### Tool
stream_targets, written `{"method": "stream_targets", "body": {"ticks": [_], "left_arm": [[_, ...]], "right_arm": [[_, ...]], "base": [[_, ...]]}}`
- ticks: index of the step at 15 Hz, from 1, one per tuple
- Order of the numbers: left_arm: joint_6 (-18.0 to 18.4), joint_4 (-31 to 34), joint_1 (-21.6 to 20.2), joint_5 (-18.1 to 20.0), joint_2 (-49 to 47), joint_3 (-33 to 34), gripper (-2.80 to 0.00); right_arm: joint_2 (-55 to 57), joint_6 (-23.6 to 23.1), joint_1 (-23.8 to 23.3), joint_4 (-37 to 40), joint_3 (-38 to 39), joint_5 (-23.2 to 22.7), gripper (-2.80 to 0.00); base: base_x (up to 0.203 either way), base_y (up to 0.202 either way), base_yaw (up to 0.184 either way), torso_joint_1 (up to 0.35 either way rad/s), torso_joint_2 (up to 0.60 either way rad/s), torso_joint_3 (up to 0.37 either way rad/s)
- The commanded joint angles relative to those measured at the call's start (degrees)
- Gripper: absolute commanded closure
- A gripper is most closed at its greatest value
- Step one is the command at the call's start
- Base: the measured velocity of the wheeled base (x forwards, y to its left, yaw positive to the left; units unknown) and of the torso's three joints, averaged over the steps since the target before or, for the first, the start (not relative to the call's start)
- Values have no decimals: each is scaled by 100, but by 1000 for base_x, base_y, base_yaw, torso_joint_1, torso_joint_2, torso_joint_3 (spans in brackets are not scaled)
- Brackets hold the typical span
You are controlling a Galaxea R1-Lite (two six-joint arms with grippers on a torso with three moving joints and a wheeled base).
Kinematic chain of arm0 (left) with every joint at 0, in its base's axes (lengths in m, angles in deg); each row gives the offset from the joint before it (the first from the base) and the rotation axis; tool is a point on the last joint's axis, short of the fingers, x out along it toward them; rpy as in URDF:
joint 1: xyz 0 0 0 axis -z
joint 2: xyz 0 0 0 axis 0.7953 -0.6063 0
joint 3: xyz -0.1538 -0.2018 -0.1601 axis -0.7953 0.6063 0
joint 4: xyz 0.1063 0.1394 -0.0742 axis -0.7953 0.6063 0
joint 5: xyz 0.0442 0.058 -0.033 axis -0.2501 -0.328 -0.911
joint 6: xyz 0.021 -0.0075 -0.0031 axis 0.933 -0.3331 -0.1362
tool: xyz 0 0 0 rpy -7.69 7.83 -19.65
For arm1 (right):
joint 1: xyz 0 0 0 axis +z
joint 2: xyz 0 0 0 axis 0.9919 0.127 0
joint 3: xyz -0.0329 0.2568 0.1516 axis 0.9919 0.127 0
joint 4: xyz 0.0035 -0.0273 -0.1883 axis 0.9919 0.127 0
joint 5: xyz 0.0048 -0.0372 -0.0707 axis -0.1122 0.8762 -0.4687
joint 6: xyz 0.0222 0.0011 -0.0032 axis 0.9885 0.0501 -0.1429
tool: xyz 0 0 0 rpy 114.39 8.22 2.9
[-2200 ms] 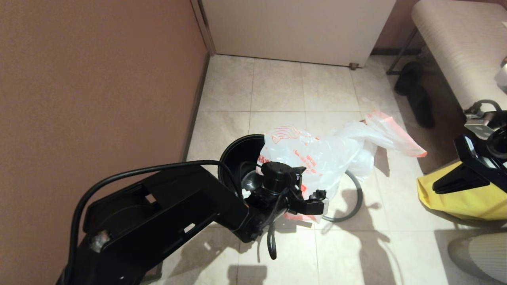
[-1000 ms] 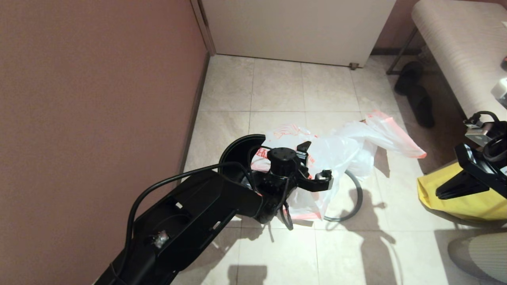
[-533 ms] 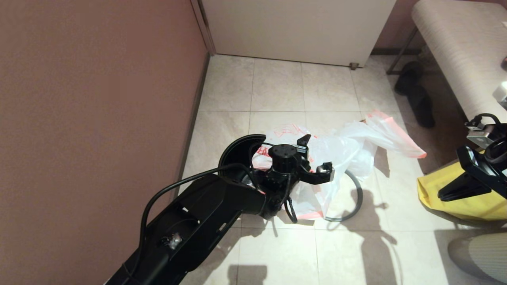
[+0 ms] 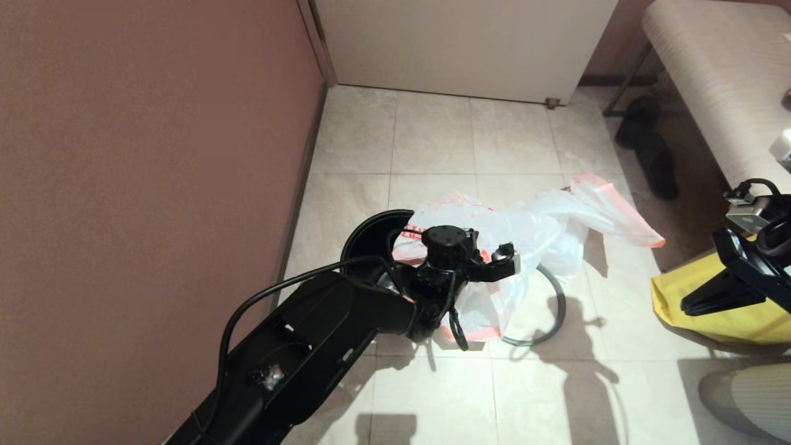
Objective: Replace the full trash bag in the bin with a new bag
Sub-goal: Put the new garbage bag on the trash can
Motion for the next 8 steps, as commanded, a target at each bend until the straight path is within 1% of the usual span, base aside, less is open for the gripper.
{"method": "stream_targets", "body": {"ticks": [1,3,5,6,7,8], "left_arm": [[-685,65,3,-41,248,-2,0],[-1649,91,-19,-58,486,-2,0],[-2824,392,-66,-108,905,-3,0],[-3441,611,-91,-120,1137,-2,0],[-4149,737,-104,-125,1355,-2,0],[-4754,801,-100,-148,1581,-1,0]], "right_arm": [[-102,10,8,33,-12,-19,0],[-237,-65,25,33,-37,-59,0],[-425,-97,34,54,-33,-286,0],[-546,-94,34,73,-32,-323,0],[-711,-82,40,100,-23,-333,0],[-841,-78,42,141,-27,-337,0]], "base": [[0,0,0,0,0,0],[0,0,0,0,0,0],[0,0,0,0,0,0],[0,0,0,0,0,0],[0,0,0,0,0,0],[0,0,0,0,0,0]]}}
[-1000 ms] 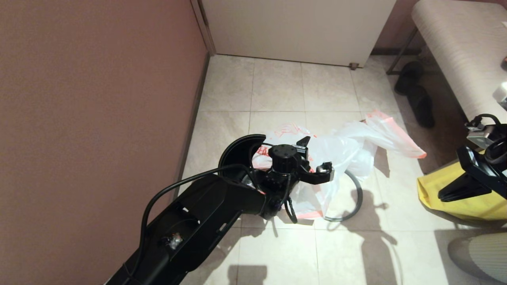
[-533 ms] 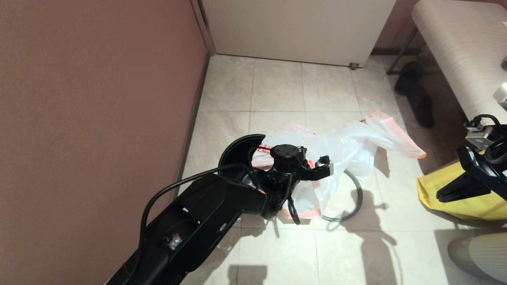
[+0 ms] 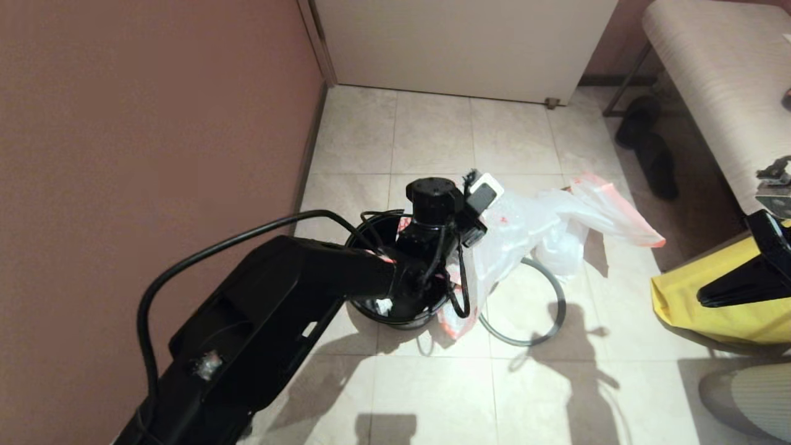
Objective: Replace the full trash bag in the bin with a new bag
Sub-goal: Put the new garbage bag on the trash can
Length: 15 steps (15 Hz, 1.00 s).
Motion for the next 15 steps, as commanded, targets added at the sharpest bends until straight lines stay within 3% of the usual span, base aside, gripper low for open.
{"method": "stream_targets", "body": {"ticks": [1,3,7,9,12,14,15], "left_arm": [[-1558,59,25,-240,802,22,0],[-1943,106,73,-1218,1160,55,0],[-2069,414,219,-1816,2101,614,0],[-2278,944,428,-2101,2619,918,0],[-3217,3140,663,-2317,3140,974,0],[-4179,5080,741,-2278,3292,573,0],[-4733,6198,735,-2068,3335,263,0]], "right_arm": [[-366,19,8,66,-17,-30,0],[-637,36,26,95,-21,-283,0],[-1126,66,-29,89,-22,-377,0],[-1256,270,-25,68,-21,-385,0],[-1407,373,-45,132,-1,-371,0],[-1597,493,-97,353,3,-343,0],[-1701,504,-109,483,0,-341,0]], "base": [[0,0,0,0,0,0],[0,0,0,0,0,0],[0,0,0,0,0,0],[0,0,0,0,0,0],[0,0,0,0,0,0],[0,0,0,0,0,0],[0,0,0,0,0,0]]}}
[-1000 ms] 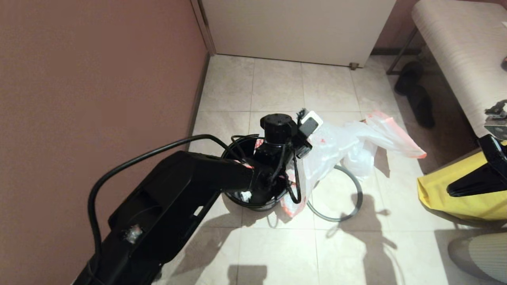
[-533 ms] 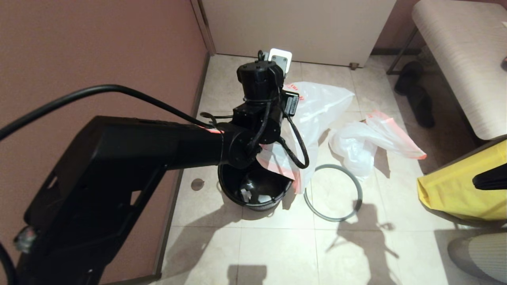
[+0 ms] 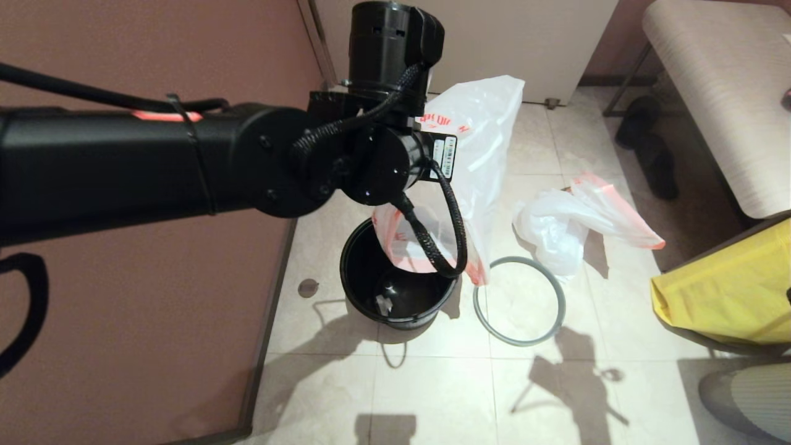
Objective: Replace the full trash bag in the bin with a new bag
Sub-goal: Put the new garbage bag on the trash can
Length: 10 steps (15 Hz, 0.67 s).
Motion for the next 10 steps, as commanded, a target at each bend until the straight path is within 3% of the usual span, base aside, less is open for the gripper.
{"method": "stream_targets", "body": {"ticks": [1,2,4,6,10], "left_arm": [[-1251,2764,-75,663,317,-533,0],[-1629,3060,-252,1017,418,-653,0],[-1788,3122,-282,1170,806,-676,0],[-1888,3210,-272,1742,1226,-665,0],[-1973,3271,-140,1876,1615,-668,0]], "right_arm": [[-232,19,-17,194,0,-8,0],[-260,28,-26,292,12,-6,0],[-418,107,-51,480,173,1,0],[-600,131,-63,523,314,70,0],[-761,143,-199,754,521,455,0]], "base": [[0,0,0,0,0,0],[0,0,0,0,0,0],[0,0,0,0,0,0],[0,0,0,0,0,0],[0,0,0,0,0,0]]}}
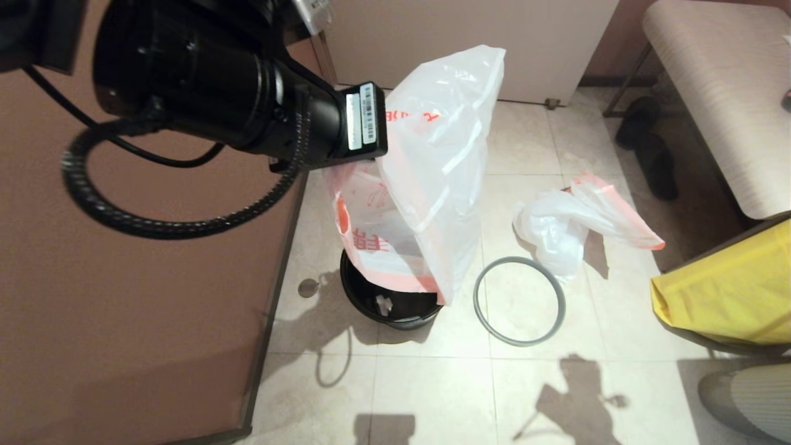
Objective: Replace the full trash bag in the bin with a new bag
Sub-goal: Put the new garbage bag on the trash can
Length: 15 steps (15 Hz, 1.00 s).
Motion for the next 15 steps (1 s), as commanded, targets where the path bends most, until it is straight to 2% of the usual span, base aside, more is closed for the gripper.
{"method": "stream_targets", "body": {"ticks": [1,3,4,6,8,12,15], "left_arm": [[-125,16,48,18,397,-2,0],[-423,49,-45,312,529,6,0],[-599,127,-195,731,575,18,0],[-1152,203,-517,1333,593,24,0],[-1472,210,-688,2020,698,25,0],[-2368,172,-1401,3793,894,17,0],[-3049,129,-2236,5714,1031,100,0]], "right_arm": [[-166,19,-99,51,173,-5,0],[-237,20,-139,46,333,-4,0],[-241,19,-139,17,413,-12,0],[-233,16,-132,8,450,-4,0],[-209,10,-139,2,531,5,0],[-151,10,-131,-272,1021,5,0],[-194,19,-131,-370,1222,-13,0]], "base": [[0,0,0,0,0,0],[0,0,0,0,0,0],[0,0,0,0,0,0],[0,0,0,0,0,0],[0,0,0,0,0,0],[0,0,0,0,0,0],[0,0,0,0,0,0]]}}
